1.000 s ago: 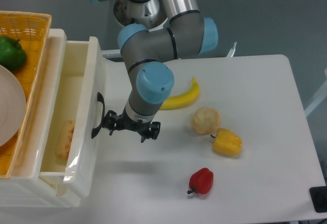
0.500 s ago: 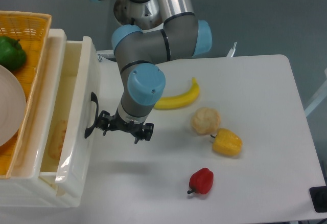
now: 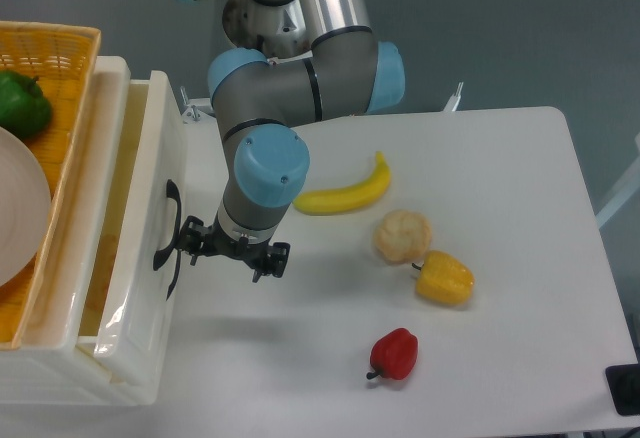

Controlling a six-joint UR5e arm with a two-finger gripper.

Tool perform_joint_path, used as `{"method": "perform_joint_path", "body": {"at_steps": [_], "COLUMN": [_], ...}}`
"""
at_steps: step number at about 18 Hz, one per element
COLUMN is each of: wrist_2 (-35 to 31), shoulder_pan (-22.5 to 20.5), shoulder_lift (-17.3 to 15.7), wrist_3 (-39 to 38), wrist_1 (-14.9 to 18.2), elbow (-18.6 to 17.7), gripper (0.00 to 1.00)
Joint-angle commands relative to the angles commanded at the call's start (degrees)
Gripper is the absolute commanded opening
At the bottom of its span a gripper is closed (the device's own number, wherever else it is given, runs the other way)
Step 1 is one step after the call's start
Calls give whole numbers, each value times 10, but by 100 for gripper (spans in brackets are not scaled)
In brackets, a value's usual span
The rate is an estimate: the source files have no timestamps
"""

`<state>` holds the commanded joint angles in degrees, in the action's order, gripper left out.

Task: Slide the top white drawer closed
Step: 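Keep pushing the drawer front until it sits flush with the unit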

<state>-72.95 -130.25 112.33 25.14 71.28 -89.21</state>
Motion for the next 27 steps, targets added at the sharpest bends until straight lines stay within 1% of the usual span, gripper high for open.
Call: {"method": "perform_joint_path", "body": {"at_steps": [14,27], "wrist_2": [1,2], "shoulder_pan": [15,19], "shoulder_lift": [1,1], "wrist_3": [-2,-4], "wrist_1": [0,0], "elbow": [0,0], "gripper": [100,100]}}
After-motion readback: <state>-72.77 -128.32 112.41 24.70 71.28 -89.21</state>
